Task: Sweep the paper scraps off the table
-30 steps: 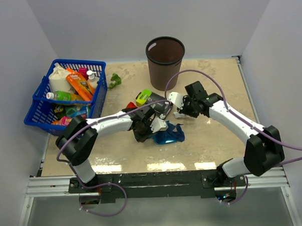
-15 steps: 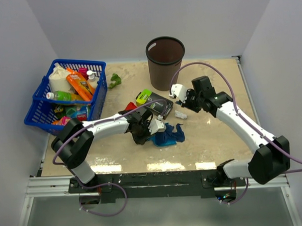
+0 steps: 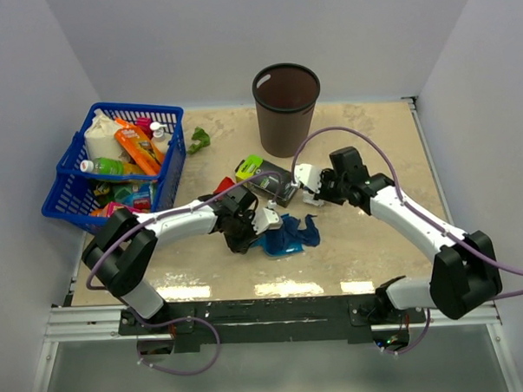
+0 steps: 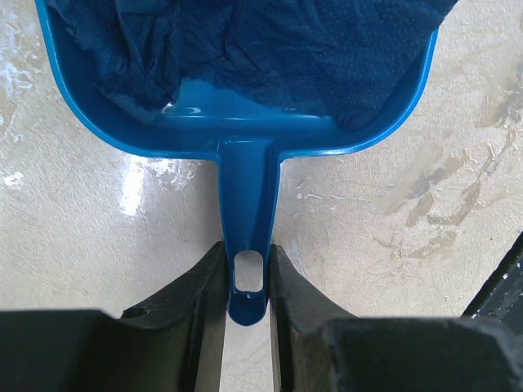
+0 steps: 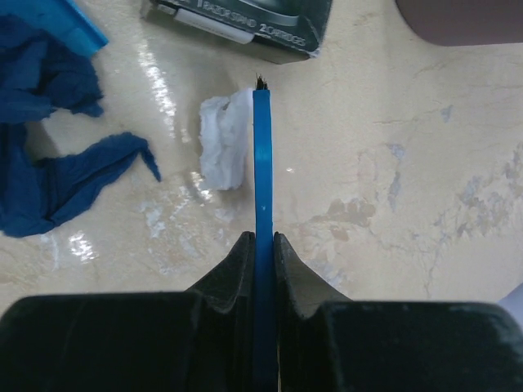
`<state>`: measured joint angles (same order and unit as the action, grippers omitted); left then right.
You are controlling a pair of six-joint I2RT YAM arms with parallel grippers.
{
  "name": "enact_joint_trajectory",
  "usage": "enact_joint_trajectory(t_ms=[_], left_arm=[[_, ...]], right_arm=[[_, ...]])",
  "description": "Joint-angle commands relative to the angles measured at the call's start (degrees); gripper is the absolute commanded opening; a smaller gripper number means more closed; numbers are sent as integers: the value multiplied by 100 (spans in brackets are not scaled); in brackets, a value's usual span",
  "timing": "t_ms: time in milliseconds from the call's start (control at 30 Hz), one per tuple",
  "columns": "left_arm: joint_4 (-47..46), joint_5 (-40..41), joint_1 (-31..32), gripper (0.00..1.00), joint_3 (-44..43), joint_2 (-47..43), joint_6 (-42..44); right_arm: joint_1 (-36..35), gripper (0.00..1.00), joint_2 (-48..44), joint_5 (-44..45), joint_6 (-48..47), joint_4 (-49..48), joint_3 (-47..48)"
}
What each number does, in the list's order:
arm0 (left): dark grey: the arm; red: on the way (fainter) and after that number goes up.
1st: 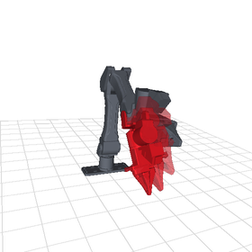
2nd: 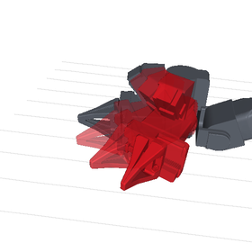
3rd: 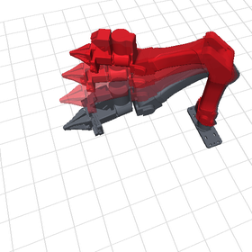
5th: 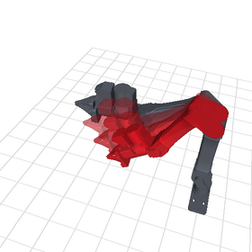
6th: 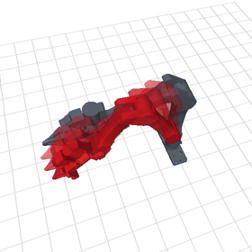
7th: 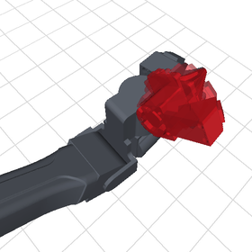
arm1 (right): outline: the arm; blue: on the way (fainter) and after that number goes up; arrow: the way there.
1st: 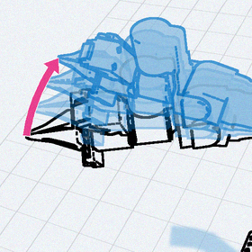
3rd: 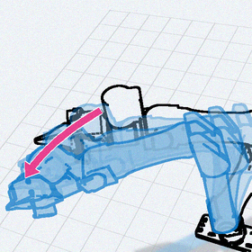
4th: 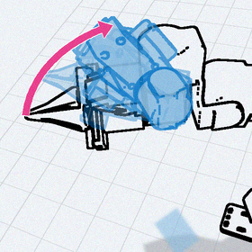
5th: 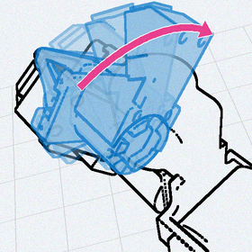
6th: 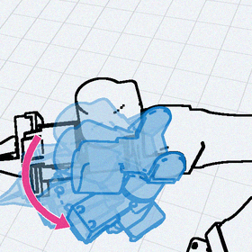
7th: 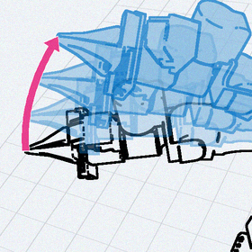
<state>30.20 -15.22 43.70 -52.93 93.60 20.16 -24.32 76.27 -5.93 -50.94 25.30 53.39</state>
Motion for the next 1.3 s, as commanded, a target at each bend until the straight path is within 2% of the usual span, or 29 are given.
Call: enact_joint_trajectory(t_ms=[0, 200, 267, 400, 467, 633, 767, 933, 1100, 1267], left_arm=[[-189, -227, -55, 0, 133, -149, -126], [-233, -227, -64, 0, -60, 114, -179], [-233, -244, -55, 0, -104, 167, -179], [-233, -244, -64, 0, -148, 167, -171], [-216, -244, -55, 0, -122, 132, -153], [-198, -236, -64, 0, -25, 71, -127], [-189, -218, -64, 0, -33, 79, -135], [-111, -183, -64, 0, -60, 88, -109], [-23, -7, -64, 0, -51, 70, -135], [-31, 195, -55, 0, -25, 18, -135]], right_arm=[[-91, 0, -358, -487, 250, 466, -135], [-205, 0, -288, -1128, 1287, 1099, 13], [-214, 0, -227, -1592, 1725, 1266, 303], [-205, 0, -270, -1955, 2324, 1784, 874], [-205, 0, -428, -1833, 2474, 1864, 1059], [-153, 0, -718, -402, 2133, 1444, 815], [-144, 0, -780, 504, 1299, 365, 393], [-135, 0, -246, 1259, 796, -411, 199], [-135, 0, 116, 1270, 436, -807, -65], [-187, 0, 274, 832, 927, -212, -100]])
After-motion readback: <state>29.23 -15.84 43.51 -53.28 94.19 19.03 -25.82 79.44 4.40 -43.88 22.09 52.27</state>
